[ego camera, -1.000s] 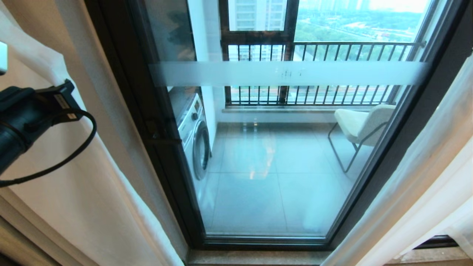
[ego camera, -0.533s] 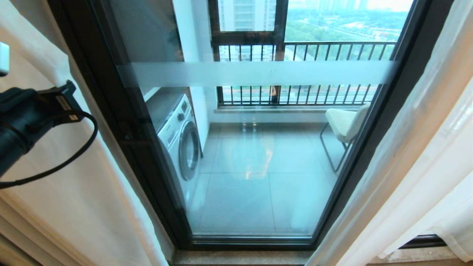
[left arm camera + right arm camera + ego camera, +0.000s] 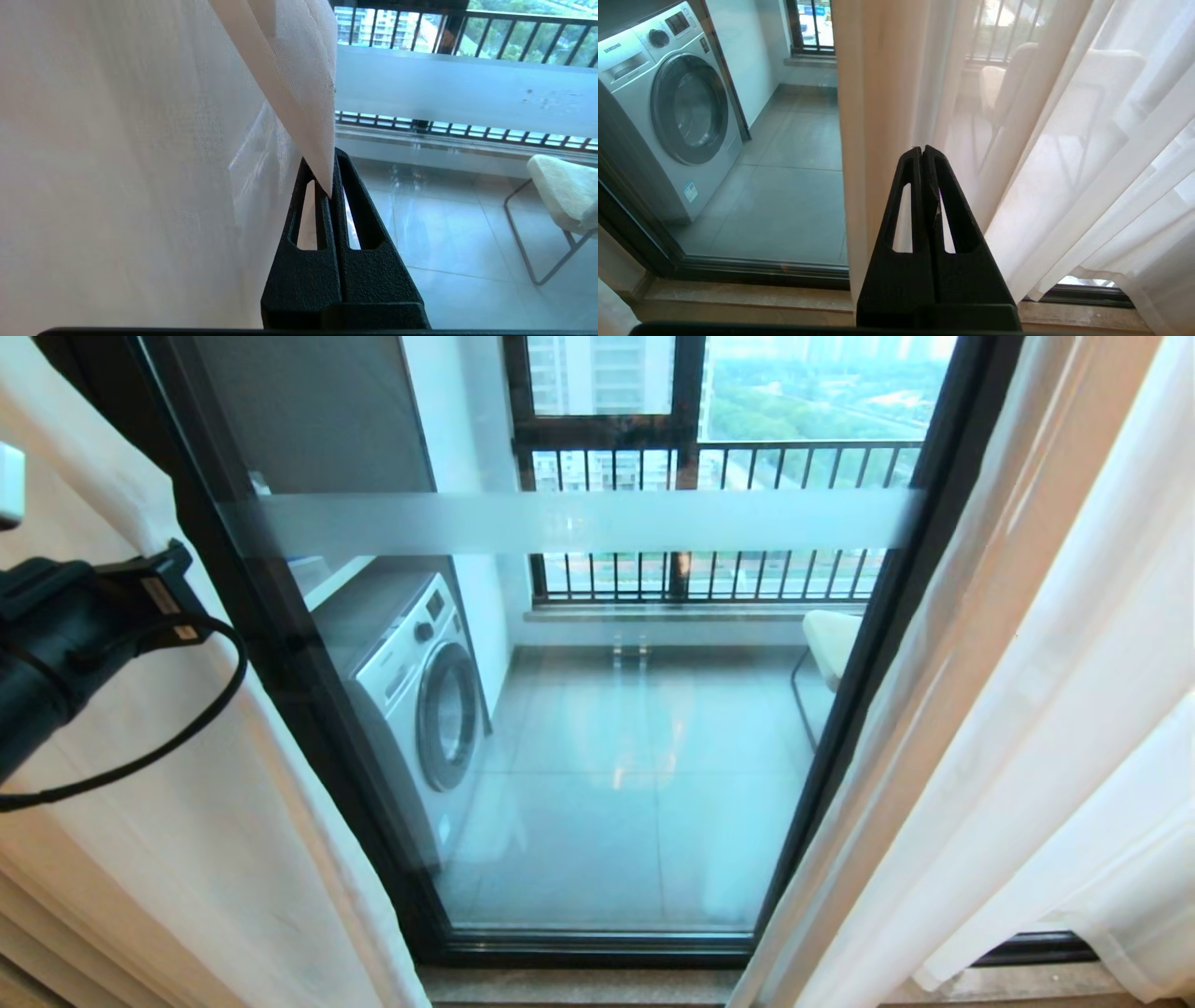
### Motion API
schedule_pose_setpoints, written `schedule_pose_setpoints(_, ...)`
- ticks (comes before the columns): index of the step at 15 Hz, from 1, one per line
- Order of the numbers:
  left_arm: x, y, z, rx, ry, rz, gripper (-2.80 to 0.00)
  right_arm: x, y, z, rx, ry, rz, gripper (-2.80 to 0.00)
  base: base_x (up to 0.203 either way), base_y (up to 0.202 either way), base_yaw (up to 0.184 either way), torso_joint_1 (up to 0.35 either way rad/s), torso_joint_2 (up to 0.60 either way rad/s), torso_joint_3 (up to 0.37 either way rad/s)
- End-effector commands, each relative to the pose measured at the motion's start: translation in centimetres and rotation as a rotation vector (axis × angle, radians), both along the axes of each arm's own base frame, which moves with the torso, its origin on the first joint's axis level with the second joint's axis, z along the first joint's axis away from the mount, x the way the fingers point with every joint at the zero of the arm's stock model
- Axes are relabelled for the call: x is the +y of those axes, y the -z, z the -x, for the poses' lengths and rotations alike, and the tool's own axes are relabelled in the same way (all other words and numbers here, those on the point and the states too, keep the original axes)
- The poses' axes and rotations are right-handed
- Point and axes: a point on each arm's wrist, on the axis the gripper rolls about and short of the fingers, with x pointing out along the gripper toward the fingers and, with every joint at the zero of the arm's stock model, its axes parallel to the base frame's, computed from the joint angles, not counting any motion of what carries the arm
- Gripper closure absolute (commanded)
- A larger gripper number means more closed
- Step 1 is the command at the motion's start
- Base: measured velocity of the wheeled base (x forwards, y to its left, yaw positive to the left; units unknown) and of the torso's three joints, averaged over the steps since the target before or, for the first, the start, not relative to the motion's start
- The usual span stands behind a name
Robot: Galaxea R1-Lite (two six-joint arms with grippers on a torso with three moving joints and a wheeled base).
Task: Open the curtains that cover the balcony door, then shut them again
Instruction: Close the inner curtains on both sides
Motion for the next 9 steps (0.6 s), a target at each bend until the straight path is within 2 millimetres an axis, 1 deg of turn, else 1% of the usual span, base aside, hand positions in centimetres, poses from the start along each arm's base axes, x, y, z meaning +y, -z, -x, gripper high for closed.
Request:
schedule_pose_setpoints(1,-0.05,-0.02,-0.08,-0.003,0.002,0.002,0.00,0.00,-0.01,0.00,-0.001,-0.001,0.001,0.00,0.000,-0.197,0.005,0.002,0.00,0.002)
schedule_pose_setpoints(9,-0.22,-0.06,-0.11,-0.006,0.012,0.007,0.00,0.00,-0.01,0.00,0.000,0.000,0.001,0.00,0.000,-0.188,0.002,0.002,0.00,0.002)
